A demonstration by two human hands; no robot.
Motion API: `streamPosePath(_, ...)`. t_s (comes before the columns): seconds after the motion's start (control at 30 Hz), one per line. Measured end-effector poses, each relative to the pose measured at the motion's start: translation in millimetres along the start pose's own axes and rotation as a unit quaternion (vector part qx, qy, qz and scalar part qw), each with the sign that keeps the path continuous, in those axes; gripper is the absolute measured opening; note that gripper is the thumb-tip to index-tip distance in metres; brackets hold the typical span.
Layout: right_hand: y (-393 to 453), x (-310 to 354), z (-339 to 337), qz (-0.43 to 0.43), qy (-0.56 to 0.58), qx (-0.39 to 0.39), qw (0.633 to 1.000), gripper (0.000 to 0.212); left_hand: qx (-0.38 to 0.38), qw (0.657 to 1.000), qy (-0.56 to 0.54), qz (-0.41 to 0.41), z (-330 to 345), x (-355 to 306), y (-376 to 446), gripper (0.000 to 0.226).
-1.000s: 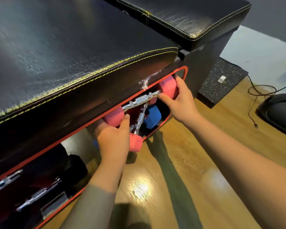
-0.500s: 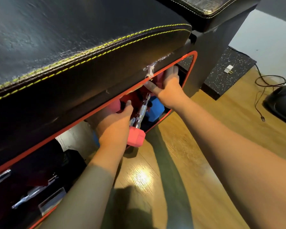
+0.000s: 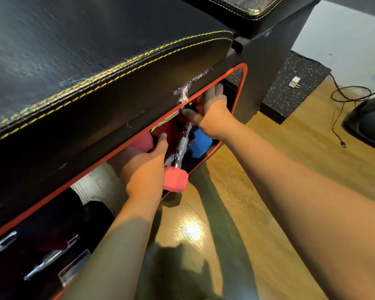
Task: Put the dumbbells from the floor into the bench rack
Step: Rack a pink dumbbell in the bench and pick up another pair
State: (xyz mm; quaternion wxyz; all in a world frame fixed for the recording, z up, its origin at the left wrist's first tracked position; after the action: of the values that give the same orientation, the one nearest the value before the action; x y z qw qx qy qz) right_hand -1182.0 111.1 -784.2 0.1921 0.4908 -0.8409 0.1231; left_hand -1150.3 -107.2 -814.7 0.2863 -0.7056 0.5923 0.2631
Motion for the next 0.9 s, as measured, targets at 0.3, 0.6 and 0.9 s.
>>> streamPosePath(0.3, -90, 27, -45, 0.066, 0.018, 0.142, 0.987, 0.076, 0.26, 0.964, 0.057, 0.003, -77, -32, -54, 0.059)
streamPosePath(0.6, -256, 178, -240, 0.039, 0.114, 0.25, 0.961, 0.041, 0.315, 0.947, -0.044, 0.055, -328, -149, -139, 0.035)
streamPosePath(0.9, -393, 325, -432, -0.056, 0.216, 0.259, 0.94, 0.027, 0.206, 0.974, 0.001, 0.096, -585, -215, -234, 0.037)
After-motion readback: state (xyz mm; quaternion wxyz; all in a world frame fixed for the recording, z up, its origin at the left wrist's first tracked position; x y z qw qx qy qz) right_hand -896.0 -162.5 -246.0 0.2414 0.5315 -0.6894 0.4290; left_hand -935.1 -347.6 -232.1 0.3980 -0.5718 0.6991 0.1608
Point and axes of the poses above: each hand's wrist, its own y-axis towards the middle knuckle, its own z-axis out of the palm, x = y × z, the point moved 7 cm from there along y, towards the middle knuckle, and after that the axes turned 7 degrees about z, right-handed, at the moved point
